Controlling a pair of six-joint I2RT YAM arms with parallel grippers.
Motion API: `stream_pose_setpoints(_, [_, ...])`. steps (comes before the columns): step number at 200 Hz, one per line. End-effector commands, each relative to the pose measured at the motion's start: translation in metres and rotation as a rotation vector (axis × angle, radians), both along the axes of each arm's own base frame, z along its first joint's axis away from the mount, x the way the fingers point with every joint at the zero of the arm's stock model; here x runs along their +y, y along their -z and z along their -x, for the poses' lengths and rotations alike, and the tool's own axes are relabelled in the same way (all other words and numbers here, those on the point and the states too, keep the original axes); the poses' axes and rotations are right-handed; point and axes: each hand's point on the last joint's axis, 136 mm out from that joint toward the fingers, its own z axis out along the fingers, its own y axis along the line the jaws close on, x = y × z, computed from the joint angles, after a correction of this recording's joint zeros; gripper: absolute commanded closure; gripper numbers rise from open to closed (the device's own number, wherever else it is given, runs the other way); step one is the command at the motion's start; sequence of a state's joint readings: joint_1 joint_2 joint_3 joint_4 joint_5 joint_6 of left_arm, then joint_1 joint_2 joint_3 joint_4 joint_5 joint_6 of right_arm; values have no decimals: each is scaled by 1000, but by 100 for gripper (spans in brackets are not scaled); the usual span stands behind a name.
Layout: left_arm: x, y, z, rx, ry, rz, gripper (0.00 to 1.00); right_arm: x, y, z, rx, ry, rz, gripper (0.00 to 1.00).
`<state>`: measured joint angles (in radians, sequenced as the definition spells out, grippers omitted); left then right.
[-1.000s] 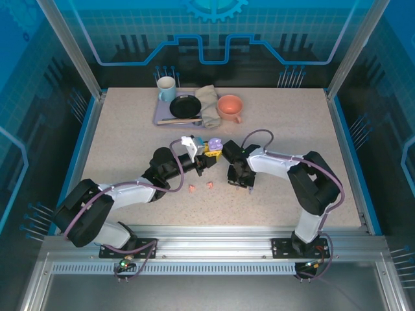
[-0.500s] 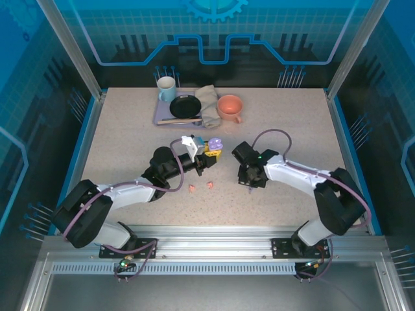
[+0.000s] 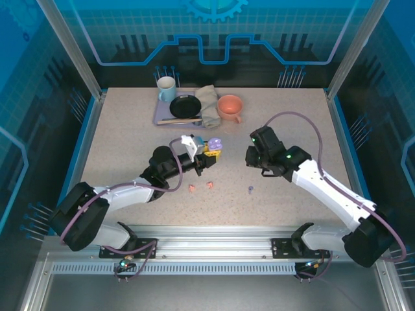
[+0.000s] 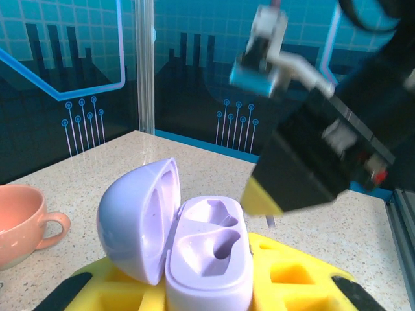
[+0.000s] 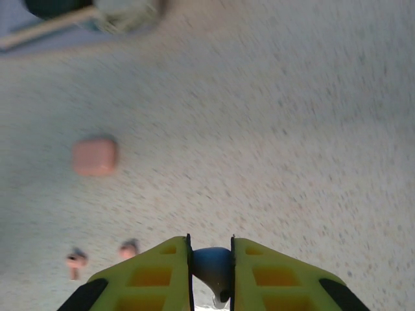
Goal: Insert wireless bluetooth earbuds into charging case
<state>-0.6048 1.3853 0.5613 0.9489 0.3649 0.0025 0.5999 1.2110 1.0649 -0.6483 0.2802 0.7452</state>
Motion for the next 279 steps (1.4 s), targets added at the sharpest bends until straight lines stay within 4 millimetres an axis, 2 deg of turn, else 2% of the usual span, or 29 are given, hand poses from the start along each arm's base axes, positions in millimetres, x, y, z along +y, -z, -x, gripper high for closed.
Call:
stream_pose_setpoints(1, [-3, -24, 0, -62, 27, 20, 100, 8, -59, -14, -166, -77, -30, 82])
stream_pose_setpoints(39, [-9, -26, -4, -56, 43, 23, 100, 36, -123, -20, -315, -222, -118, 82])
stream_pose_setpoints(64, [-13, -30, -8, -53, 52, 23, 100, 53, -147, -19, -374, -306, -161, 82])
stream_pose_setpoints(89, [-17, -31, -13, -46, 58, 22, 100, 69, -159, -14, -417, -372, -192, 82])
stream_pose_setpoints(126, [-21, -32, -18, -41, 60, 27, 100, 89, -160, -3, -449, -466, -213, 82])
stream_pose_setpoints(195, [-25, -36, -21, -42, 73, 30, 100, 114, -138, 6, -417, -554, -197, 81])
stream_pose_setpoints(279, [-25, -37, -20, -43, 76, 32, 100, 114, -118, 0, -382, -548, -130, 82])
